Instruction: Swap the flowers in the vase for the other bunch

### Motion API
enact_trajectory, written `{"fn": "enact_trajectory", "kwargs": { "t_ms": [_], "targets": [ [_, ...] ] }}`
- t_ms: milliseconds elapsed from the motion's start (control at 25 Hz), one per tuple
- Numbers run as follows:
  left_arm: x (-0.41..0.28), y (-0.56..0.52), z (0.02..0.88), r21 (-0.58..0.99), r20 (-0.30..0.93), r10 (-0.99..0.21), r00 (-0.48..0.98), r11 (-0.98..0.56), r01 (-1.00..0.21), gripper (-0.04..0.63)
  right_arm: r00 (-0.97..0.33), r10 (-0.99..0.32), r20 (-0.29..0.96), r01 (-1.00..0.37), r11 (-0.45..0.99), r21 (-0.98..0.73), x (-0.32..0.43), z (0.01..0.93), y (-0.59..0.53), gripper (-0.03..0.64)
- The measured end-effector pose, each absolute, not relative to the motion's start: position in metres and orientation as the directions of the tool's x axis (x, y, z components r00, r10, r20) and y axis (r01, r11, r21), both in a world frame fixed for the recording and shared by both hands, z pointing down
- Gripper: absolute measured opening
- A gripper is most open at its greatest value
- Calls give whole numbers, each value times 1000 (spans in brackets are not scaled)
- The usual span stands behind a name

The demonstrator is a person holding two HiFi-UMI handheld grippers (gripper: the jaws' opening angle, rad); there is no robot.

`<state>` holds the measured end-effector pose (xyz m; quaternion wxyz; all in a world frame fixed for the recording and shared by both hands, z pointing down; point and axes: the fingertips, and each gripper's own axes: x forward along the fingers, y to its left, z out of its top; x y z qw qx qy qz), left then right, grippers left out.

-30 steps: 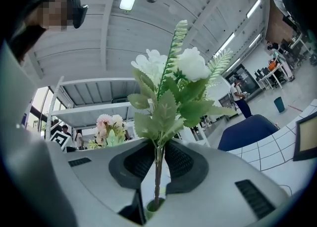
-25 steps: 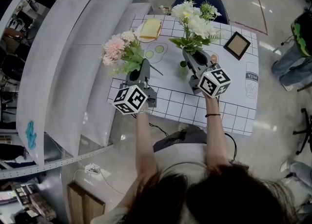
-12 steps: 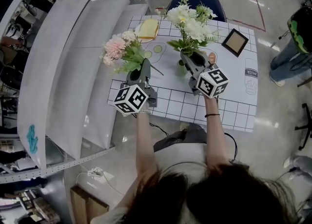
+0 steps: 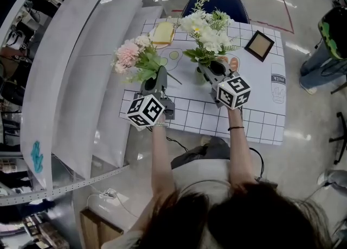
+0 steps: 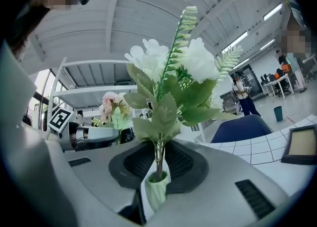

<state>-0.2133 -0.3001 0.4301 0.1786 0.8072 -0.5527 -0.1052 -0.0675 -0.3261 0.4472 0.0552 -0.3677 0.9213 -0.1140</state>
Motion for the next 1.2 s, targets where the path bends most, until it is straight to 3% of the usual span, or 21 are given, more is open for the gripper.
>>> {"fn": "enact_trajectory", "kwargs": {
  "t_ms": [1200],
  "targets": [
    [-208,-293,435,428,27,-923,383,-336,-839,67,-729,-668,149,-685,712,-155,-71,467,-313,58]
  ]
}}
